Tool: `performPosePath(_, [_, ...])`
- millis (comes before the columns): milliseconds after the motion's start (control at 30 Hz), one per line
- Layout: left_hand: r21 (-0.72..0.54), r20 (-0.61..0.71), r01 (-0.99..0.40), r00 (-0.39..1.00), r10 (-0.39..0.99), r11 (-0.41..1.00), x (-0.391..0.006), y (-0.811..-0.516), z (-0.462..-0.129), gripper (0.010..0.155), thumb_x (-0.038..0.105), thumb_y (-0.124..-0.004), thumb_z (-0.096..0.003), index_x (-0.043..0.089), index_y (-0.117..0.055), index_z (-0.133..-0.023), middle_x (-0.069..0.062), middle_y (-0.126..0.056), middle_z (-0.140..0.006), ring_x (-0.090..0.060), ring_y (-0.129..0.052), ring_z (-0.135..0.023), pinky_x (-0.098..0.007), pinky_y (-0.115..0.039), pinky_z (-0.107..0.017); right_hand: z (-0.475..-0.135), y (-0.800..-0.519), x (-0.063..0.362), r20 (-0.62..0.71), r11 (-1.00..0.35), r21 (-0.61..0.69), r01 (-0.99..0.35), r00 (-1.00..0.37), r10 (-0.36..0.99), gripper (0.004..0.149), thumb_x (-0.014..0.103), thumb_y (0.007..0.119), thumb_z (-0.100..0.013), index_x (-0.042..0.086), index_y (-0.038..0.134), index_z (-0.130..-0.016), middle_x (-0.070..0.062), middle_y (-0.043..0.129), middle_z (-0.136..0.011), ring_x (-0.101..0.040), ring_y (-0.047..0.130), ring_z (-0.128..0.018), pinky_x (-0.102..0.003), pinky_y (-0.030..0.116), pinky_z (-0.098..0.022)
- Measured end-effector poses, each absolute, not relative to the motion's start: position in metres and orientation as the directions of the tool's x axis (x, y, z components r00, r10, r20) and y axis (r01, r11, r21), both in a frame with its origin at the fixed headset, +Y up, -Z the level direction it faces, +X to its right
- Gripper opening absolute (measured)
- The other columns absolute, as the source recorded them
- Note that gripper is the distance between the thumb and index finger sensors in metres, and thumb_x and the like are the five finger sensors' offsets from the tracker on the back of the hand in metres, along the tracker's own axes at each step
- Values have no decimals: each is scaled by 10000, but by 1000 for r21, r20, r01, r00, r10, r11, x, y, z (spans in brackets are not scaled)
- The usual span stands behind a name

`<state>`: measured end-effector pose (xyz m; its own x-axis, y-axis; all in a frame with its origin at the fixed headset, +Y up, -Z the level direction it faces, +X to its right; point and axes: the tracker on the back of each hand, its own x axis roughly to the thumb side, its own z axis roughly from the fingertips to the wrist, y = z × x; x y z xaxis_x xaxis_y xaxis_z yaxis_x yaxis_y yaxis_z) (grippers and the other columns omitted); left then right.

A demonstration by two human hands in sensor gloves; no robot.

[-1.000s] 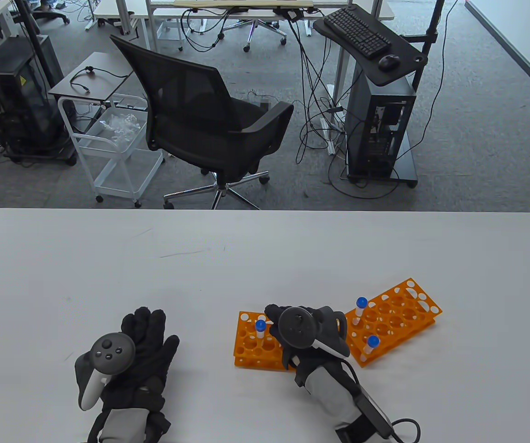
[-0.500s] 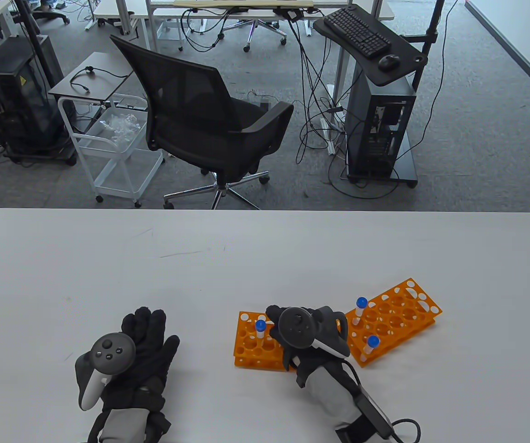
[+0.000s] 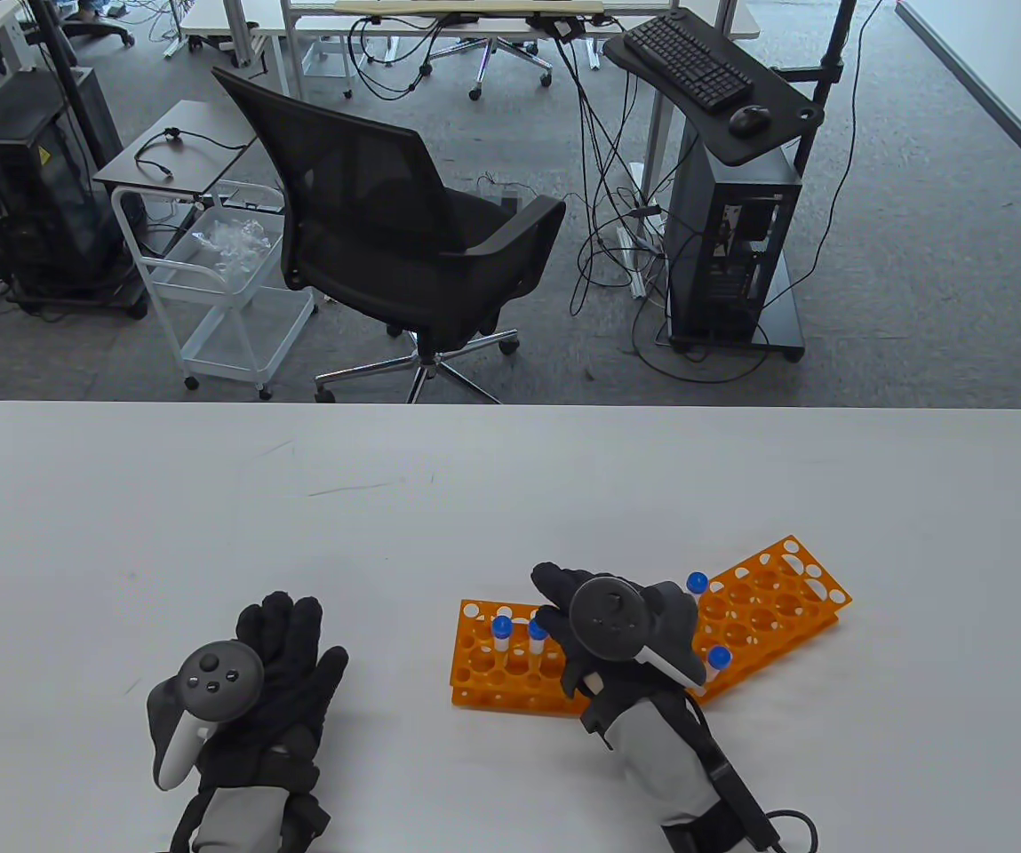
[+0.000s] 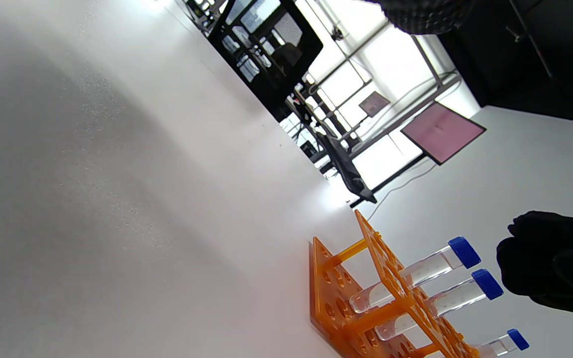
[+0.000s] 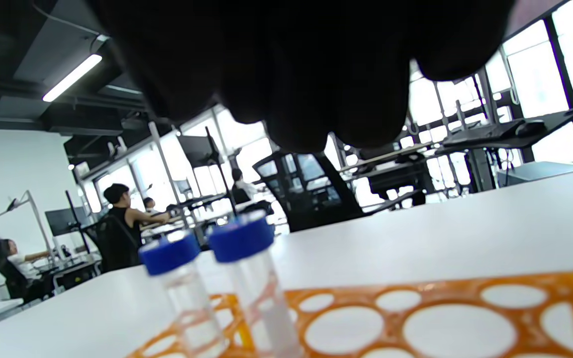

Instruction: Transfer 4 test tubes between racks (Right hand only)

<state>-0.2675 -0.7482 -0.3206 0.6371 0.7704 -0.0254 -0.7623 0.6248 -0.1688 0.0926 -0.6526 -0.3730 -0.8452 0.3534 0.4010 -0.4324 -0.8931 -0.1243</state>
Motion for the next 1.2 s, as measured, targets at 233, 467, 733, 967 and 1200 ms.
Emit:
performPosePath(233, [-169, -25, -762, 637, 770, 625, -267, -748, -321, 698, 613, -528, -589, 426, -144, -1141, 166, 69, -1167, -87, 216, -1042, -409, 144, -754, -372, -635, 119, 359, -855, -177, -488, -841, 405, 505, 290, 839, -444, 107, 816, -913, -181, 934, -845, -444, 890, -725, -635, 663, -556])
performPosePath(467, [-167, -24, -764, 635, 772, 623, -267, -748, -321, 699, 613, -528, -589, 426, -142, -1142, 165, 70, -1168, -87, 217, -1042, -410, 144, -754, -373, -625, 149, 289, -839, -246, -486, -863, 415, 498, 282, 843, -443, 105, 822, -908, -190, 927, -852, -449, 882, -731, -640, 657, -559])
performPosePath(733, [-167, -24, -764, 636, 772, 624, -267, -748, -320, 698, 613, -528, -589, 426, -145, -1141, 165, 69, -1168, -86, 216, -1042, -409, 144, -754, -378, -624, 186, 192, -829, -301, -471, -882, 431, 509, 291, 851, -440, 97, 820, -910, -202, 914, -862, -462, 866, -741, -649, 642, -564])
performPosePath(967, [-168, -26, -763, 636, 772, 624, -267, -748, -320, 699, 612, -527, -590, 425, -142, -1142, 166, 70, -1167, -86, 218, -1041, -409, 144, -754, -386, -634, 200, 119, -865, -293, -407, -913, 389, 524, 298, 854, -438, 90, 813, -917, -212, 902, -872, -474, 852, -750, -656, 631, -568])
performPosePath(1200, [-170, -27, -765, 634, 773, 621, -267, -748, -320, 698, 613, -527, -589, 426, -144, -1141, 166, 70, -1167, -86, 217, -1042, -409, 145, -754, -399, -650, 198, 68, -918, -246, -312, -950, 304, 535, 298, 852, -440, 84, 802, -928, -222, 885, -889, -482, 836, -763, -660, 618, -576])
